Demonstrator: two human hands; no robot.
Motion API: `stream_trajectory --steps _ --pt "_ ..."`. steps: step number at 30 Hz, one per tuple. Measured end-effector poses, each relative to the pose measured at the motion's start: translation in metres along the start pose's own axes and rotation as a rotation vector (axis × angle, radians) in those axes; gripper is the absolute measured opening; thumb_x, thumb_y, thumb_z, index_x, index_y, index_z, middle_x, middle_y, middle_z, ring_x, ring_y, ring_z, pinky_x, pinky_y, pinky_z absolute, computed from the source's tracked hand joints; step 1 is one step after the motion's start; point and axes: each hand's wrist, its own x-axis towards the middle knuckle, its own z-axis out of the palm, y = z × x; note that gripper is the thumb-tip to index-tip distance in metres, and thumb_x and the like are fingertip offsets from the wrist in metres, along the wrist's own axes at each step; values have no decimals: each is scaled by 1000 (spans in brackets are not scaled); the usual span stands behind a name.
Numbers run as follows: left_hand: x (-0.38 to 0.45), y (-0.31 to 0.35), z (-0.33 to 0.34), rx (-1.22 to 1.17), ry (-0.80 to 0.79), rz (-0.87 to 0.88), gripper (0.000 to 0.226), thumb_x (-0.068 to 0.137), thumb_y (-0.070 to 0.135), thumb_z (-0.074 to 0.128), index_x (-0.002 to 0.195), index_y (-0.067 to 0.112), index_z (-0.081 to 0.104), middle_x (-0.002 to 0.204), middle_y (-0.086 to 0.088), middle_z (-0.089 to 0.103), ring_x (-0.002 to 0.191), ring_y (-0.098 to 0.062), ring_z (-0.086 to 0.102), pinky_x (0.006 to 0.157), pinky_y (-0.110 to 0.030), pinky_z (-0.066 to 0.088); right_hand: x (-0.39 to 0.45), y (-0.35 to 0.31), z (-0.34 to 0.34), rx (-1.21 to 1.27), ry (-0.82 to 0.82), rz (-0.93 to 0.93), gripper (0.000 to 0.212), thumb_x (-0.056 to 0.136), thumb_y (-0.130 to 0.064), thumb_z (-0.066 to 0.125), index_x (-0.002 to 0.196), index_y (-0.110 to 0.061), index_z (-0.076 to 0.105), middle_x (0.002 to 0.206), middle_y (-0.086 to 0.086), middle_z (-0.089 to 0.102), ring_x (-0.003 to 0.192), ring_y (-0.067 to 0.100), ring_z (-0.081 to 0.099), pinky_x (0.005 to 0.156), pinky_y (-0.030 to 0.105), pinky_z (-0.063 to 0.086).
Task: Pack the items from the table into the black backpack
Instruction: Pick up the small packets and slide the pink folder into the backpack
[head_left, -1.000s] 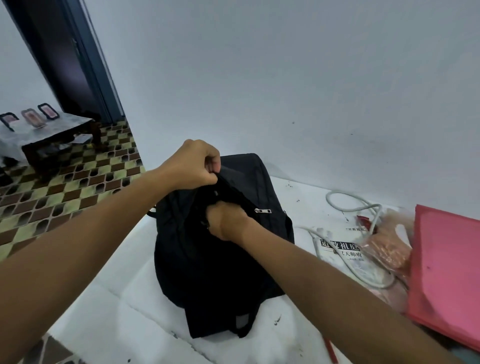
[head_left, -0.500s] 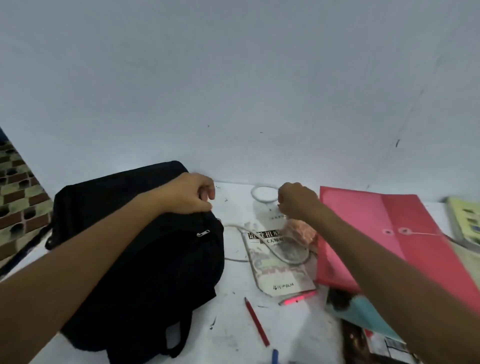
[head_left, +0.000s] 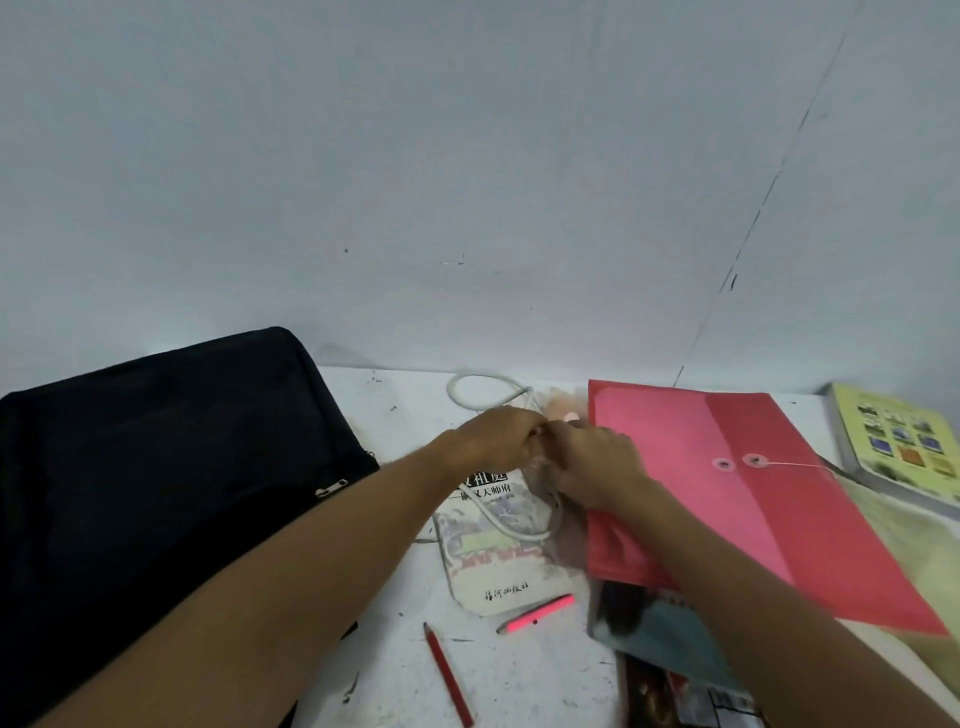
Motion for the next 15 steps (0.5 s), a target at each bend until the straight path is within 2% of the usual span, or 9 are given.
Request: stream_trajectory --steps 4,7,10,12,15 --pt "1 -6 5 -15 80 -43 31 87 17 36 93 5 65 95 -13 68 91 -32 61 77 -42 49 -4 12 -1 109 110 20 34 85 -45 48 105 -18 56 99 6 64 89 30 61 66 32 42" --pt "-6 -13 3 -19 127 -68 42 81 15 35 105 10 69 108 -13 68 95 -29 62 80 -40 52 -3 19 -7 252 135 98 17 85 -34 54 90 -17 55 81 3 61 78 27 58 59 30 38" --pt "-14 -24 4 9 170 -112 34 85 4 43 107 7 69 110 -16 68 85 -30 64 76 -38 53 -3 26 -13 395 191 172 20 90 -28 57 102 -13 63 83 5 64 77 26 60 59 27 39" --pt "-19 -32 5 48 181 -156 32 85 7 46 105 10 70 109 -12 70 91 -31 65 78 -35 53 -2 30 -16 439 220 210 25 92 -28 56 110 -12 63 89 6 65 78 23 58 63 27 39" --pt "-26 -42 6 44 154 -204 29 87 10 49 104 14 72 107 -3 72 96 -24 64 81 -28 49 1 34 -18 410 185 220 27 92 -31 57 111 -12 62 88 3 60 77 19 53 63 26 36"
